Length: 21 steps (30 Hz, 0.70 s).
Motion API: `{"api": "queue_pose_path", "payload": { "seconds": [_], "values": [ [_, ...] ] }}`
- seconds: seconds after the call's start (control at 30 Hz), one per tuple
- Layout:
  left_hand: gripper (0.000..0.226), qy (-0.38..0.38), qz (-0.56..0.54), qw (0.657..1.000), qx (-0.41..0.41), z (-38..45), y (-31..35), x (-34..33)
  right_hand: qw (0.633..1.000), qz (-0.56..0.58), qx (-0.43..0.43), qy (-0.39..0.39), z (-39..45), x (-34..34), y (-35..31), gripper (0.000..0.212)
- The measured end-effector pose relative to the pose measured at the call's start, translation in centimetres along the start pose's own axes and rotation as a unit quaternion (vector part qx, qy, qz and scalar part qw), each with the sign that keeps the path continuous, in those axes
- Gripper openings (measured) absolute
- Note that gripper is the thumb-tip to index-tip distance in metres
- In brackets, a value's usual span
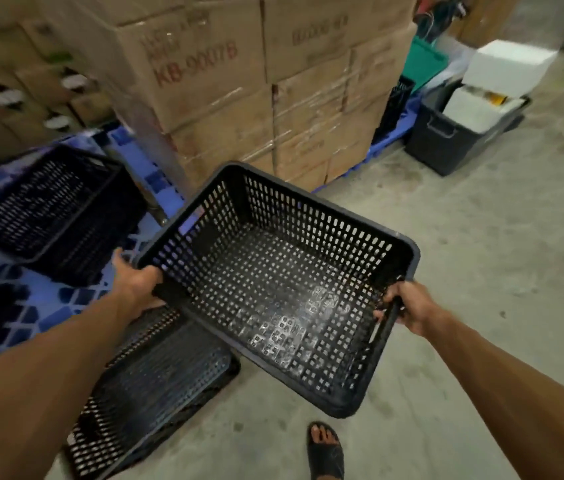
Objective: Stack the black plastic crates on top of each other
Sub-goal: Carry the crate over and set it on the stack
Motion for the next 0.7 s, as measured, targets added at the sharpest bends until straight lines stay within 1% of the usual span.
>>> {"api": "queue_pose_path", "payload": {
  "seconds": [0.07,0.1,0.17,0.2,0.23,0.3,0.37,0.47,0.53,0.6,0.63,0.7],
  "values": [
    [0.084,0.001,-0.003,0.999,0.051,1.5,-1.3,4.5,0.999,-0.041,0.005,-0.027,-1.0,-2.7,-1.0,0.019],
    [0.076,0.026,-0.006,0.998,0.065,2.2,-2.2,6.6,0.997,-0.061,0.008,-0.041,-1.5,-4.1,-1.5,0.024],
    [0.048,0.099,0.022,0.994,0.048,3.2,-4.0,11.2,0.992,-0.098,0.028,-0.068,-2.3,-7.7,-1.9,0.032],
    [0.040,0.126,0.039,0.990,0.039,3.1,-4.9,13.2,0.989,-0.119,0.044,-0.074,-2.7,-9.6,-1.9,0.034],
    [0.038,0.146,0.057,0.987,0.035,2.9,-6.0,15.1,0.986,-0.138,0.065,-0.073,-3.3,-11.6,-1.7,0.035],
    [0.045,0.173,0.073,0.981,0.037,2.4,-8.5,18.4,0.979,-0.158,0.112,-0.067,-4.6,-15.6,-0.7,0.032],
    [0.049,0.172,0.031,0.983,0.057,2.1,-11.7,20.9,0.975,-0.151,0.141,-0.077,-5.9,-19.7,0.5,0.035],
    [0.045,0.181,-0.023,0.978,0.104,1.5,-16.2,23.8,0.972,-0.139,0.137,-0.131,-7.5,-24.9,2.2,0.043],
    [0.044,0.197,-0.057,0.969,0.135,1.1,-19.1,25.6,0.960,-0.163,0.147,-0.172,-8.1,-28.3,4.1,0.050],
    [0.038,0.215,-0.096,0.959,0.156,0.7,-21.6,26.5,0.947,-0.180,0.169,-0.204,-8.0,-31.1,5.6,0.061],
    [0.034,0.228,-0.114,0.953,0.163,0.6,-23.3,27.3,0.944,-0.182,0.171,-0.217,-7.7,-33.0,6.9,0.066],
    [0.033,0.241,-0.135,0.945,0.178,0.2,-25.8,27.9,0.945,-0.177,0.171,-0.216,-6.9,-35.4,8.5,0.072]
  ]
}}
Point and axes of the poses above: each hand's wrist, its own z-axis towards the middle knuckle, its own x-axis out of the back of the hand, y = z × x, the point moved 2 cm from there along z, towards the middle knuckle, and after that the axes turned 9 degrees about y, right-handed, at the moved point
